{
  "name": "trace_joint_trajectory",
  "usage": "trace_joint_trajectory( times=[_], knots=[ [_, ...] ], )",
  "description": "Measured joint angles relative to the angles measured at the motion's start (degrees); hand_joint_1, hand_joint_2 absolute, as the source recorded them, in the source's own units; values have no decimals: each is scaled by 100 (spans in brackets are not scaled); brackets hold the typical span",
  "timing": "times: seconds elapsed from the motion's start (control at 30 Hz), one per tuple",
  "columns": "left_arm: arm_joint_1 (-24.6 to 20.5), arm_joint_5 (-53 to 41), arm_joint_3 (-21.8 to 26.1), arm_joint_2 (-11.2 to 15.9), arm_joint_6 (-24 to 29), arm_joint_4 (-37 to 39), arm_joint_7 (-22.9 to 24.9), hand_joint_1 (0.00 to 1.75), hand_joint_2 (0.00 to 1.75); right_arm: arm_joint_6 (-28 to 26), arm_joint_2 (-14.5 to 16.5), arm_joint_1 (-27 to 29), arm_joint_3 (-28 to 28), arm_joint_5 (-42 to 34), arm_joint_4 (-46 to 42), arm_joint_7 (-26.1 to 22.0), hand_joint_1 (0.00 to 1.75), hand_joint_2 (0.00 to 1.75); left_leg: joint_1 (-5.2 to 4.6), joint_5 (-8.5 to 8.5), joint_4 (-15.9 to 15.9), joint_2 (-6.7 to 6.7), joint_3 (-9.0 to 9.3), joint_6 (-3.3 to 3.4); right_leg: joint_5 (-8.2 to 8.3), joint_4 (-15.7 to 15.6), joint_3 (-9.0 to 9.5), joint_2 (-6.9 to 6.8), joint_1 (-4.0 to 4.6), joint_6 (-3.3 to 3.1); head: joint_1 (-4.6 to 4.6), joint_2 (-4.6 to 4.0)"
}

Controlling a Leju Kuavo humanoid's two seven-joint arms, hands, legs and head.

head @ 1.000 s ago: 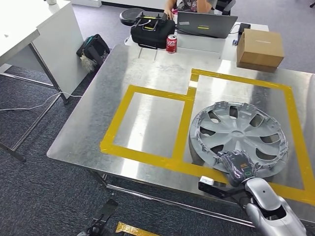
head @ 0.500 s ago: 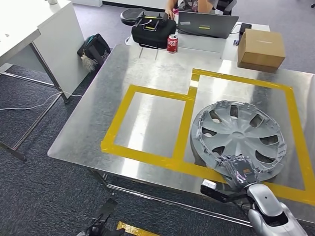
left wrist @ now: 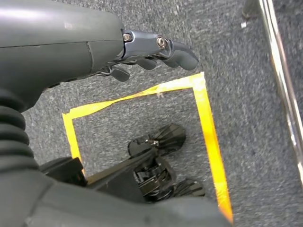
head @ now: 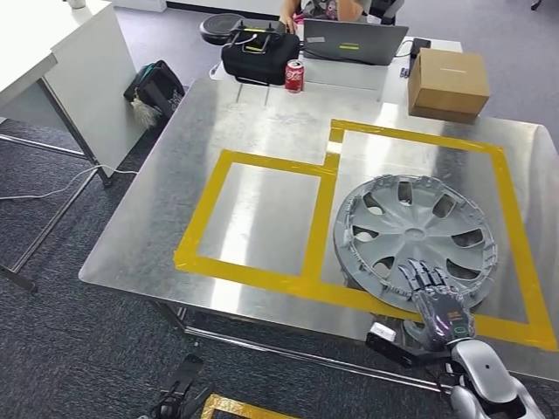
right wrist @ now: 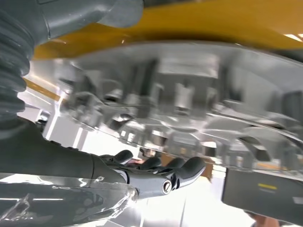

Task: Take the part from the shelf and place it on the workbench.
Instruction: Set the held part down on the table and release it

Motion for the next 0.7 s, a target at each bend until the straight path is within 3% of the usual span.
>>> trace_joint_trajectory(
  times=[0.03, 0.07, 0.13, 0.2, 0.3, 0.33, 0.4, 0.47, 0.5, 0.53, 0.57, 0.63, 0.7],
  knots=[
    [9, 2, 0, 2, 0, 0, 2, 0, 0, -4, 0, 20, -11, -5, -23, 2, 0, 175, 11, 14, 3, 36, -19, -20, 35, 23, 40, -6, -17, 27, 0, 0],
    [12, 3, 0, 2, 0, 0, 3, 0, 0, -6, 0, 33, -22, -9, -45, 3, 0, 175, 28, 29, 11, 62, -38, -46, 168, -201, 207, -15, -38, 56, -1, 0],
    [5, 5, 0, 4, 0, -3, 4, 0, 0, -7, 2, 40, -35, -11, -85, 3, 0, 175, 61, 53, 56, 84, -90, -123, 455, -1025, 753, -34, -76, 120, 3, 0],
    [-3, 8, -1, 7, 1, -10, 5, 0, 0, -10, 8, 46, -40, -12, -122, 4, 0, 175, 64, 76, 123, 78, -138, -213, 570, -1478, 1025, -2, -80, 74, 0, 0],
    [6, 75, -2, 9, 52, -15, 8, 0, 0, -19, 15, 84, -47, -71, -227, -19, 0, 175, 76, 116, 164, 68, -187, -325, 566, -1449, 900, 44, -62, -136, -22, -1],
    [17, 134, 1, 11, 91, -15, 2, 0, 0, -13, 24, 94, -44, -131, -283, -75, 0, 175, 86, 36, 214, 69, -226, -352, 598, -1431, 864, 38, -57, -202, -31, 0],
    [46, 268, 8, 23, 170, -15, -38, 0, 0, 15, 75, 90, -21, -296, -398, -261, 0, 175, 86, -397, 654, 73, -417, -381, 711, -1429, 769, 29, -56, -307, -52, 1],
    [74, 352, 14, 46, 207, -15, -91, 0, 0, 22, 166, 105, 38, -489, -520, -410, 0, 175, 63, -943, 1451, 73, -695, -380, 834, -1423, 623, 32, -39, -347, -78, 0],
    [88, 379, 15, 58, 215, -15, -108, 0, 0, 5, 207, 142, 85, -600, -600, -460, 0, 175, 55, -1092, 1766, 73, -777, -374, 886, -1421, 546, 27, -28, -348, -85, 0],
    [103, 399, 18, 72, 221, -15, -118, 0, 0, -30, 247, 187, 141, -728, -707, -501, 0, 175, 48, -1122, 1898, 73, -768, -360, 933, -1418, 476, 21, -18, -342, -87, -1],
    [116, 419, 20, 84, 228, -15, -121, 0, 0, -79, 281, 235, 202, -858, -832, -537, 0, 175, 41, -1047, 1815, 73, -650, -339, 979, -1417, 411, 17, -10, -331, -87, -1],
    [127, 459, 25, 105, 251, -16, -128, 0, 0, -235, 343, 334, 307, -1140, -1127, -619, 0, 87, 21, -779, 1107, 70, -111, -276, 1069, -1414, 307, 12, -3, -294, -89, -1],
    [128, 513, 27, 116, 275, -17, -148, 0, 0, -488, 391, 454, 393, -1377, -1468, -743, 0, 0, -7, -652, 350, 59, 405, -229, 1155, -1407, 240, 5, 15, -240, -82, 0]
  ],
)
